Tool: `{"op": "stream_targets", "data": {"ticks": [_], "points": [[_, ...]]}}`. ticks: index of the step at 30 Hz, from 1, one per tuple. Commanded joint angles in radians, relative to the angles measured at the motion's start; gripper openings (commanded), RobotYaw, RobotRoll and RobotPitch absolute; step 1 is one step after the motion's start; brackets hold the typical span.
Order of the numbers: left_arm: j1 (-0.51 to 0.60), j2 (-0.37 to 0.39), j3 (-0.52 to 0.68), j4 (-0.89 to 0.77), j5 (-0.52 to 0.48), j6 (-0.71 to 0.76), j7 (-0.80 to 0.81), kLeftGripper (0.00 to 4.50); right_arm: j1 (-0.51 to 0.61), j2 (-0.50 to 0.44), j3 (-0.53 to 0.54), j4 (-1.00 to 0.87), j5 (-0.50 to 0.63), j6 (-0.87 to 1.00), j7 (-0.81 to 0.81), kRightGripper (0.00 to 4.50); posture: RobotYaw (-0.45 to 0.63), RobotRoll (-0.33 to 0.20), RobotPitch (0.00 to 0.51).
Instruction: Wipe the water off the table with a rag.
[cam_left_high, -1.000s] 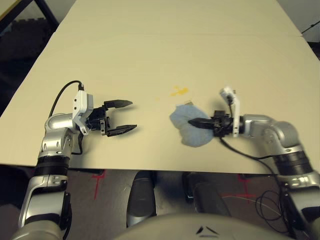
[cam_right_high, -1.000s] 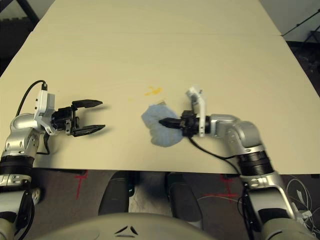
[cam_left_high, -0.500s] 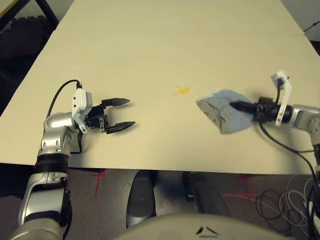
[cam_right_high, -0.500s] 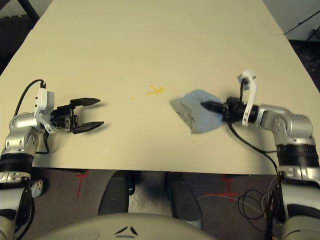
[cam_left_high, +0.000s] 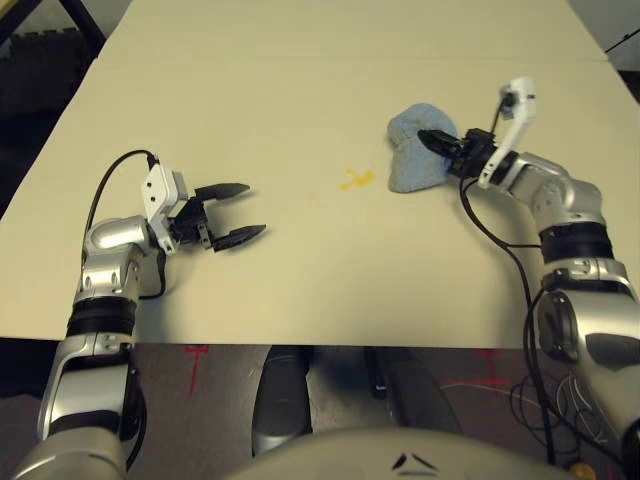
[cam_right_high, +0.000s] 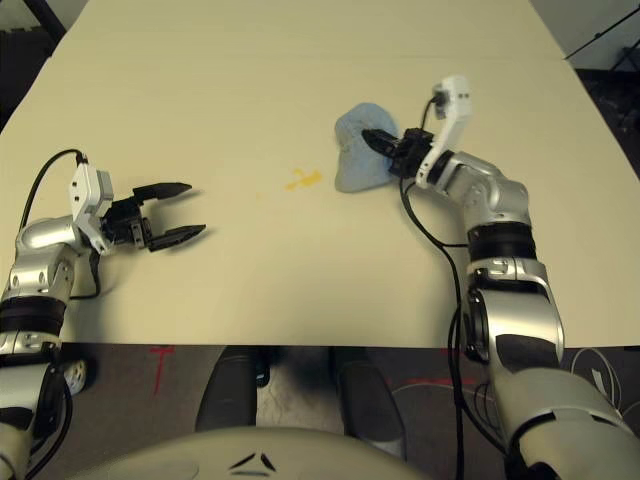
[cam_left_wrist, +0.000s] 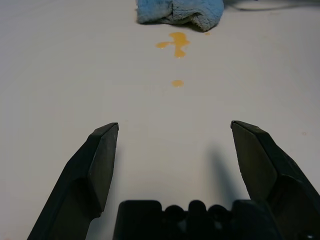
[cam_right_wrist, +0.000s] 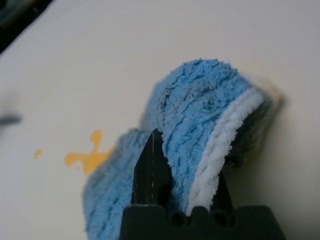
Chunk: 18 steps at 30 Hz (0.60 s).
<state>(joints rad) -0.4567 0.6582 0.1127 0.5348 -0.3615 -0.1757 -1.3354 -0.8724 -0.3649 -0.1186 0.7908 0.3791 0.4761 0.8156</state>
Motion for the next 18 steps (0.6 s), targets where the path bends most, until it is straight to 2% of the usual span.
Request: {"op": "stream_targets", "data": {"ticks": [1,18], "points": [[0.006,0.006,0.001,0.017,0.013,-0.012,0.004,4.5,-0.008,0.046,0.045,0.087,-0.05,0.006,0.014,0.06,0.18,0.0,0.208],[0.022,0.012,0.003,0.009,0.015,-0.021,0.005,4.5,-0.074,0.347,0.105,0.149,-0.118,0.03,0.035,0.06,0.2,0.0,0.21]]}}
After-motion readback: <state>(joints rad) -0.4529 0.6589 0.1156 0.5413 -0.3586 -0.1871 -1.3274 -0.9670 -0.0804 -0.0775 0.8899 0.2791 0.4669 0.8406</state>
